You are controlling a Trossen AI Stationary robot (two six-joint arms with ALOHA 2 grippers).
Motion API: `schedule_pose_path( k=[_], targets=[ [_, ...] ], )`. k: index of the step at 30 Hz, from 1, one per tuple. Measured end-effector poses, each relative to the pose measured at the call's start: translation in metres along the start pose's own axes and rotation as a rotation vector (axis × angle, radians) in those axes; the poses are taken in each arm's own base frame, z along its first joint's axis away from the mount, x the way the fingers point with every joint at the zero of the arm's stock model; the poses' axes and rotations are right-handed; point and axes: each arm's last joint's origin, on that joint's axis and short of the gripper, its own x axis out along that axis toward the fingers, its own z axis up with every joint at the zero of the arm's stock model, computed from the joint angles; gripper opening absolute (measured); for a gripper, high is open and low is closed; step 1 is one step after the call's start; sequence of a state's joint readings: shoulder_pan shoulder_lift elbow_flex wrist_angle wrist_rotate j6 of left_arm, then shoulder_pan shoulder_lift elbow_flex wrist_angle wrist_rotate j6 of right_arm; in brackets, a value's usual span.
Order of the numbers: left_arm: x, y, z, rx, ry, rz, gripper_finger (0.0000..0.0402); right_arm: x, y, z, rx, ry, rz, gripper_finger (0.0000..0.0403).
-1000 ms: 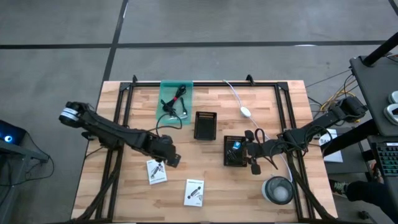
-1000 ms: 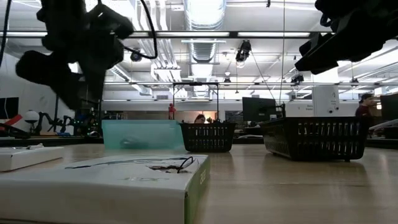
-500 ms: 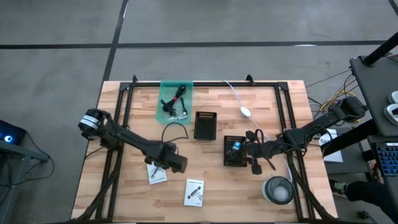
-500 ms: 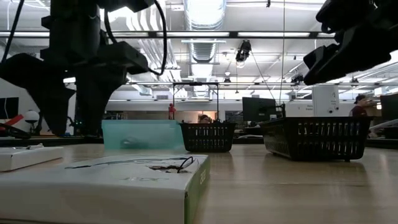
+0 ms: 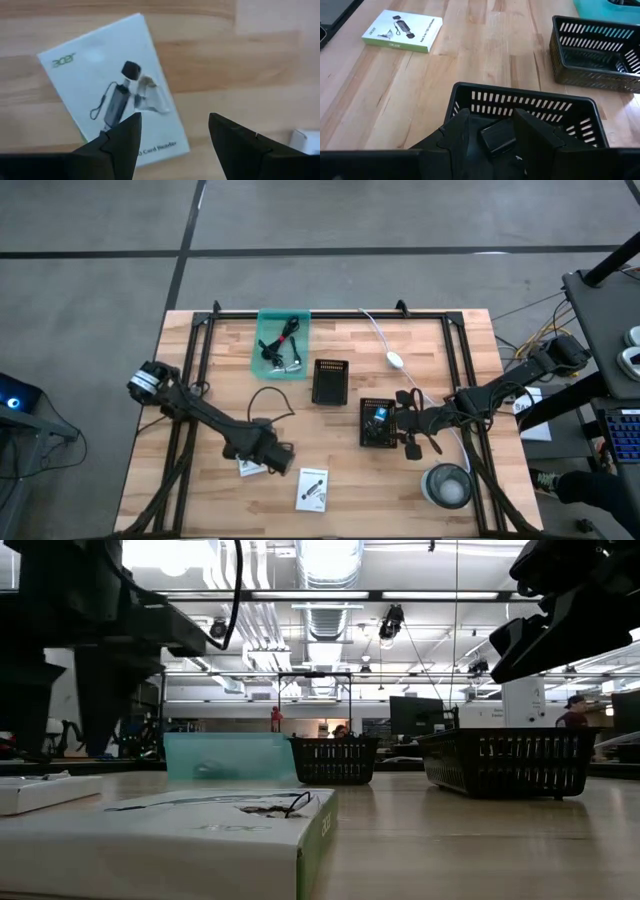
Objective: Pick and place items into bin
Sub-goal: Put the top left white card reader box into the top black basket
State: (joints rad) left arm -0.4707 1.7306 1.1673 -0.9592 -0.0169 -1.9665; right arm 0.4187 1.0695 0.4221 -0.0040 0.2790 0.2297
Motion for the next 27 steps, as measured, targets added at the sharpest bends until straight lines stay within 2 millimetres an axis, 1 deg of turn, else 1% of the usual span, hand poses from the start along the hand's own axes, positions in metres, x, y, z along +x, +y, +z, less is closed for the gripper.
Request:
schedule_pose_path(
  k=[3, 7, 15, 20, 25, 27],
  targets=[
    [0.001, -0.002, 0.001, -0.017, -0.048, -0.037, 0.0215, 0.000, 0.000, 0.000, -0.004, -0.001, 0.000, 0.0139],
    [0.004, -0.004, 0.001, -0.043, -0.055, -0.048, 0.0215, 0.000, 0.000, 0.000, -0.023, -0.001, 0.000, 0.0139],
    [0.018, -0.005, 0.001, -0.091, -0.062, 0.002, 0.0215, 0.000, 0.000, 0.000, -0.065, 0.000, -0.001, 0.0139],
    [0.033, -0.006, -0.003, -0.099, -0.009, 0.086, 0.0215, 0.000, 0.000, 0.000, -0.072, 0.000, -0.001, 0.0139],
    [0.043, -0.008, -0.003, -0.023, -0.006, 0.118, 0.0215, 0.000, 0.000, 0.000, -0.067, 0.000, 0.000, 0.0139],
    [0.043, -0.009, -0.003, 0.013, -0.004, 0.115, 0.0212, 0.000, 0.000, 0.000, -0.067, -0.001, -0.001, 0.0139]
  ],
)
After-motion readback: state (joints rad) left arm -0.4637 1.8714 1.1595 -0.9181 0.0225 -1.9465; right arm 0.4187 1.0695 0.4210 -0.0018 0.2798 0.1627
